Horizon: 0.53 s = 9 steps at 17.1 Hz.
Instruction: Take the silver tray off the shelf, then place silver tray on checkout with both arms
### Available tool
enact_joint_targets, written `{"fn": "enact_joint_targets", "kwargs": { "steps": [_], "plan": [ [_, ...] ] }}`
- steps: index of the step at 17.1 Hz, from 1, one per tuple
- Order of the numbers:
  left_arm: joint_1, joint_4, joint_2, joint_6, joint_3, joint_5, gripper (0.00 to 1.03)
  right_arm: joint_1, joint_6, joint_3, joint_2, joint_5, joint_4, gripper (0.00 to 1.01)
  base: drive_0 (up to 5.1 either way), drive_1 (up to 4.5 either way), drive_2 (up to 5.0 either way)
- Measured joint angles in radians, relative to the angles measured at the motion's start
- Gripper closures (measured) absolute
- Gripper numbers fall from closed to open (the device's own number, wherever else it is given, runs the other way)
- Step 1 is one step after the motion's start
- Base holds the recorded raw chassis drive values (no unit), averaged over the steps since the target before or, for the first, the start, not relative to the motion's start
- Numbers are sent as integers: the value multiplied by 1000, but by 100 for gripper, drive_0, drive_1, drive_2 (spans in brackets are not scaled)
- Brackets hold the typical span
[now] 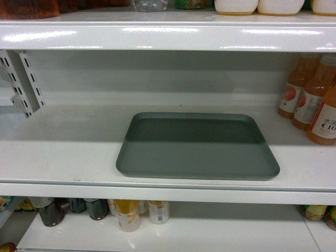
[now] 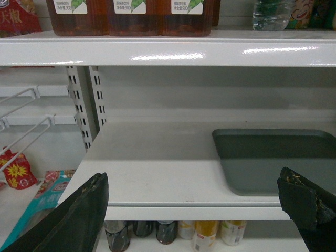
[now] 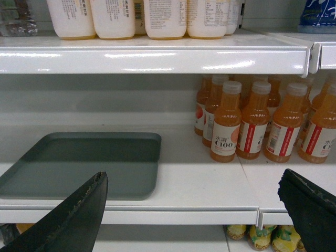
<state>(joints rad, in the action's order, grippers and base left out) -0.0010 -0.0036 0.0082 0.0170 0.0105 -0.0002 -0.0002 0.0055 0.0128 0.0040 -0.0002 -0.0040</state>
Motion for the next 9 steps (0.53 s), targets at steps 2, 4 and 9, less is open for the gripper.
{"fn": "enact_joint_targets", "kwargs": {
  "steps": [2,4,9],
  "plan": [
    [0,0,0,0,0,0,5,0,0,0,0,0,0,3,0,0,0],
    [0,0,0,0,0,0,5,0,0,0,0,0,0,3,0,0,0],
    [0,0,0,0,0,0,5,0,0,0,0,0,0,3,0,0,0]
  ]
}}
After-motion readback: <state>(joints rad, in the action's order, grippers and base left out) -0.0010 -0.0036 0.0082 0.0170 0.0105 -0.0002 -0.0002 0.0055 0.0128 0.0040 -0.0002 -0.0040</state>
